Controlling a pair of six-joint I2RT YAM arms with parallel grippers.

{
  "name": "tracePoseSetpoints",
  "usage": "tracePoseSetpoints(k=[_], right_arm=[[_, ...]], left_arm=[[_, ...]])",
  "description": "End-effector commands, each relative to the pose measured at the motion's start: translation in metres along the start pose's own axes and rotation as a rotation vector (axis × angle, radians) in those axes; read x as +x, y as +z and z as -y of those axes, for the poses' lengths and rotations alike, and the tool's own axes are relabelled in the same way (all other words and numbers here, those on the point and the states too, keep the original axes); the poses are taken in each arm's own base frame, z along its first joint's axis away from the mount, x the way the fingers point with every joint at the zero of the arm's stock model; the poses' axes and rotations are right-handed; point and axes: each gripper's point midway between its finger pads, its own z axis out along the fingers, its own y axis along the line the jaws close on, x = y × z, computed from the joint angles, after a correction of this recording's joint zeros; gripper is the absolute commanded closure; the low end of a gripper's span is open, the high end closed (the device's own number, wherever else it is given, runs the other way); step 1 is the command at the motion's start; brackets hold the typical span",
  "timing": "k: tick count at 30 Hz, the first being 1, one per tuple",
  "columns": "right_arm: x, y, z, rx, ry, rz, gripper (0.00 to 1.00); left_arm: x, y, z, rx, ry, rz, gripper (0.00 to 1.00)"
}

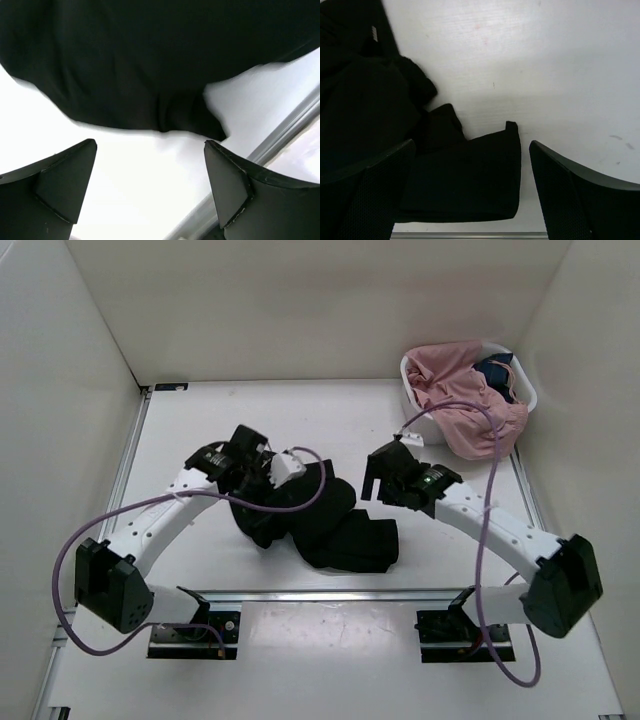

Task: Fold and stack the trousers
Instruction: Grab the trousers from the pile, then flatten the trousers out

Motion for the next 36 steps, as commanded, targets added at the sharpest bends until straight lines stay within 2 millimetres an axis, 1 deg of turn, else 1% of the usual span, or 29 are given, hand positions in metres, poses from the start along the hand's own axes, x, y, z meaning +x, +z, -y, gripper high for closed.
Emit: tracePoseSetpoints(k=[1,3,4,5,9,10,11,12,13,14,15,17,18,19,20,21,22,24,25,26,27,28,29,30,31,32,33,35,36], right_arm=[[0.046,0.017,0.019,0.038,0.106,-0.194,0.01],[0.062,0.031,0.019,-0.007,0.157,-0.235,0.01],[0.068,0.038,0.025,-0.018,0.203,-0.257,0.01],[0.083,0.048,0.028,-0.031,0.228,-0.286,0.01],[0.097,0.057,0.029,-0.067,0.229,-0.327,0.01],[0.095,0.057,0.025,-0.088,0.233,-0.323,0.01],[0.105,0.057,0.021,-0.119,0.22,-0.36,0.01],[0.104,0.058,0.015,-0.152,0.225,-0.355,0.02],[0.113,0.062,0.016,-0.159,0.233,-0.384,0.11],[0.114,0.062,0.011,-0.181,0.25,-0.397,0.17],[0.117,0.064,0.008,-0.198,0.252,-0.411,0.24],[0.126,0.064,0.003,-0.228,0.265,-0.47,0.51],[0.125,0.064,0.004,-0.233,0.275,-0.474,0.65],[0.127,0.064,0.005,-0.222,0.274,-0.489,0.79],[0.12,0.064,0.01,-0.2,0.287,-0.47,0.99],[0.104,0.065,0.017,-0.175,0.296,-0.428,1.0],[0.093,0.054,0.029,-0.129,0.294,-0.395,1.0],[0.059,0.041,0.056,-0.024,0.303,-0.27,1.0],[0.013,0.016,0.061,-0.023,0.316,-0.119,1.0],[-0.003,-0.001,0.09,0.107,0.317,-0.033,1.0],[-0.027,-0.021,0.098,0.129,0.311,0.056,1.0],[-0.054,-0.053,0.104,0.119,0.302,0.176,1.0],[-0.094,-0.09,0.102,0.084,0.318,0.303,1.0],[-0.113,-0.119,0.105,0.06,0.29,0.392,1.0],[-0.13,-0.14,0.103,0.031,0.284,0.456,1.0],[-0.149,-0.161,0.094,-0.026,0.274,0.525,1.0],[-0.167,-0.189,0.079,-0.112,0.251,0.589,1.0],[-0.182,-0.211,0.055,-0.224,0.171,0.641,1.0],[-0.188,-0.22,0.024,-0.348,0.123,0.643,1.0]], left_arm=[[0.051,0.013,-0.014,-0.135,-0.099,-0.107,0.0],[0.056,0.02,-0.016,-0.151,-0.117,-0.09,0.0],[0.057,0.024,-0.014,-0.142,-0.118,-0.086,0.0],[0.063,0.032,-0.009,-0.12,-0.12,-0.103,0.0],[0.06,0.05,0.002,-0.042,-0.159,-0.094,0.0],[0.063,0.055,0.003,-0.037,-0.161,-0.101,0.0],[0.065,0.064,0.002,-0.035,-0.161,-0.105,0.0],[0.067,0.069,0.003,-0.032,-0.162,-0.109,0.0],[0.066,0.073,0.001,-0.033,-0.162,-0.108,0.0],[0.069,0.078,0.003,-0.027,-0.173,-0.12,0.02],[0.072,0.085,0.005,-0.007,-0.176,-0.133,0.07],[0.073,0.092,0.007,0.008,-0.19,-0.143,0.28],[0.077,0.096,0.009,0.02,-0.193,-0.163,0.51],[0.077,0.097,0.009,0.02,-0.193,-0.163,0.67],[0.08,0.096,0.002,-0.017,-0.19,-0.184,0.85],[0.081,0.096,-0.001,-0.032,-0.188,-0.193,0.85],[0.076,0.089,-0.007,-0.064,-0.184,-0.174,0.86],[0.068,0.075,-0.024,-0.139,-0.149,-0.16,0.86],[0.053,0.059,-0.035,-0.185,-0.132,-0.114,0.86],[0.044,0.051,-0.042,-0.216,-0.12,-0.089,0.86],[0.04,0.042,-0.044,-0.218,-0.109,-0.086,0.86],[0.025,0.029,-0.054,-0.249,-0.097,-0.06,0.86],[0.019,0.023,-0.057,-0.254,-0.085,-0.052,0.86],[0.017,0.017,-0.058,-0.253,-0.085,-0.054,0.86],[0.011,0.012,-0.061,-0.26,-0.074,-0.043,0.86],[0.0,0.005,-0.067,-0.278,-0.072,-0.014,0.86],[-0.001,0.004,-0.07,-0.288,-0.073,-0.018,0.86],[-0.003,0.003,-0.075,-0.3,-0.065,-0.029,0.86],[0.0,0.005,-0.076,-0.304,-0.066,-0.046,0.86]])
